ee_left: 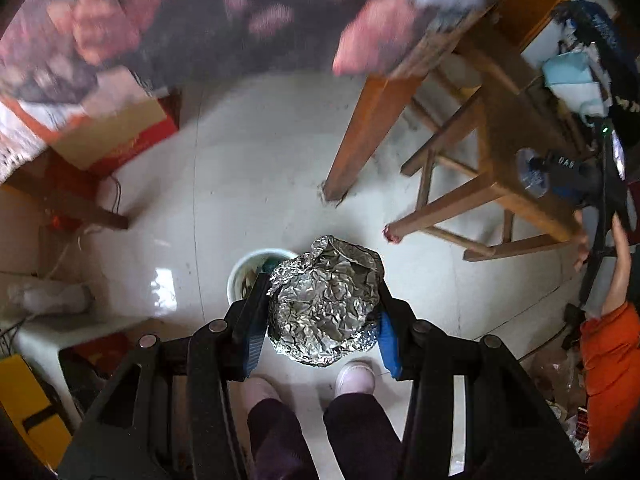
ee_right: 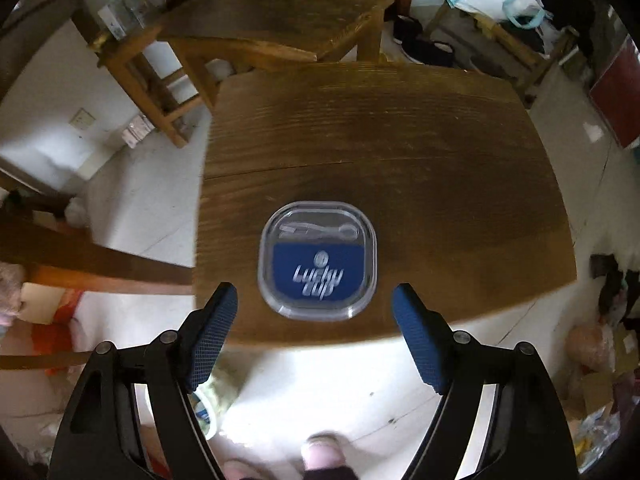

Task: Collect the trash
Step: 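Lift the foil ball and cup lid and carry them toward the white bin, then lower both grippers over the white bin and release the foil and lid, then raise both open grippers from the bin back toward the table, then grasp the green glass jar with the left gripper while the right gripper grasps the metal tin lid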

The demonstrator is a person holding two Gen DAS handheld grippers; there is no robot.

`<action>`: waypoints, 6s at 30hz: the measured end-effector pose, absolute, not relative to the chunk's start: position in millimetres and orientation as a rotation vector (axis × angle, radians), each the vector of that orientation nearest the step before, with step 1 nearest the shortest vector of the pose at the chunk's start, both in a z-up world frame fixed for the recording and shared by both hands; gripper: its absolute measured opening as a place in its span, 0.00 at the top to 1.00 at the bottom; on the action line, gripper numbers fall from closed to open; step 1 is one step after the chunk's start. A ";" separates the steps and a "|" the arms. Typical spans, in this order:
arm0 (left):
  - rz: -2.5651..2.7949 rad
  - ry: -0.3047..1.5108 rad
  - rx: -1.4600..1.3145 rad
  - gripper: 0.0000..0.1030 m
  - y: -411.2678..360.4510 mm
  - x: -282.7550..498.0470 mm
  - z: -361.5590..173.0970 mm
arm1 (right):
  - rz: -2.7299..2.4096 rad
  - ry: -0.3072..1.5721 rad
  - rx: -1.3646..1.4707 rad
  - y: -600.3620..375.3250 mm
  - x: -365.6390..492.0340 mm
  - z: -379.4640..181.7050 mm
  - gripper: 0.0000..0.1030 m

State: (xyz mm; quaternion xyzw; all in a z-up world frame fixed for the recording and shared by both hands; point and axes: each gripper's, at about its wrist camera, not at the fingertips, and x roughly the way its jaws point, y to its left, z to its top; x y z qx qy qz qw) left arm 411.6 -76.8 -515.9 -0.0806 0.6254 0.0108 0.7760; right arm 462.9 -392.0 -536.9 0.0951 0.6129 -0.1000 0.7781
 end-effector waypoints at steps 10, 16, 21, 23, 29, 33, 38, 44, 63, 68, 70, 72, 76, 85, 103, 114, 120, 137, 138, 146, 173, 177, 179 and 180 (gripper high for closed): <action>0.076 1.395 -0.213 0.54 -67.3 412.8 -558.6 | -0.208 1.236 0.054 -379.6 454.5 -550.9 0.30; 0.092 1.400 -0.235 0.54 -53.8 408.4 -576.3 | -0.159 1.181 0.036 -365.7 438.1 -538.2 0.31; 0.090 1.396 -0.291 0.54 -33.0 399.2 -591.9 | -0.020 1.196 0.063 -317.2 412.1 -531.7 0.31; 0.098 1.396 -0.318 0.54 -24.1 394.1 -603.7 | 0.043 1.214 0.081 -293.9 400.1 -533.6 0.31; 0.109 1.439 -0.441 0.54 1.9 375.9 -663.8 | 0.216 1.315 0.122 -215.0 355.3 -561.3 0.30; 0.130 1.480 -0.418 0.54 6.9 370.5 -706.6 | 0.342 1.362 0.086 -161.3 334.0 -593.1 0.30; 0.087 1.494 -0.517 0.53 20.3 360.9 -740.8 | 0.473 1.410 0.058 -116.5 325.5 -634.3 0.30; 0.094 1.517 -0.598 0.41 32.0 353.7 -761.8 | 0.576 1.500 0.079 -105.1 331.8 -657.3 0.28; 0.142 1.343 -0.389 0.41 60.7 352.0 -554.2 | 0.459 1.451 0.004 -111.3 336.9 -524.5 0.28; 0.179 1.224 -0.329 0.41 73.3 344.5 -439.8 | 0.455 1.371 0.007 -107.2 340.3 -429.1 0.28; 0.186 1.167 -0.310 0.41 78.2 340.2 -391.7 | 0.464 1.331 0.010 -104.6 340.3 -385.0 0.28; 0.195 1.110 -0.293 0.41 81.5 334.8 -344.6 | 0.462 1.288 -0.003 -101.9 339.2 -347.2 0.28; 0.200 1.001 -0.277 0.41 88.7 318.9 -260.7 | 0.460 1.159 -0.027 -93.8 330.5 -254.4 0.28; 0.128 0.733 -0.193 0.41 98.0 276.7 -105.6 | 0.418 0.907 -0.021 -80.1 294.8 -104.3 0.28; 0.070 0.401 -0.140 0.31 115.5 267.9 8.1 | 0.286 0.506 -0.068 -61.6 287.8 14.2 0.26; 0.130 0.381 -0.087 0.31 92.4 354.4 12.8 | 0.338 0.470 -0.064 -77.7 359.2 23.9 0.25; 0.176 0.374 -0.101 0.19 80.9 421.0 20.5 | 0.401 0.489 -0.081 -78.7 411.0 27.1 0.25; 0.343 0.455 -0.179 0.04 132.3 537.5 -9.9 | 0.582 0.585 -0.066 -46.6 539.0 6.1 0.13; 0.337 0.466 -0.179 0.04 143.7 545.5 -14.9 | 0.578 0.596 -0.066 -40.5 546.7 3.1 0.13; 0.195 0.605 -0.151 0.04 223.6 621.3 -51.6 | 0.446 0.728 -0.013 19.2 602.7 -47.3 0.13; 0.126 0.988 -0.212 0.11 309.1 784.6 -248.3 | 0.376 1.259 0.024 112.4 770.5 -309.7 0.82; 0.108 0.997 -0.214 0.11 305.1 800.7 -257.3 | 0.384 1.232 -0.016 116.4 768.5 -311.0 0.94; 0.101 0.995 -0.214 0.11 301.4 809.7 -259.9 | 0.384 1.218 -0.009 113.4 767.8 -310.0 0.96; 0.097 0.995 -0.215 0.11 299.2 815.3 -261.7 | 0.382 1.213 -0.008 112.5 768.7 -309.7 0.97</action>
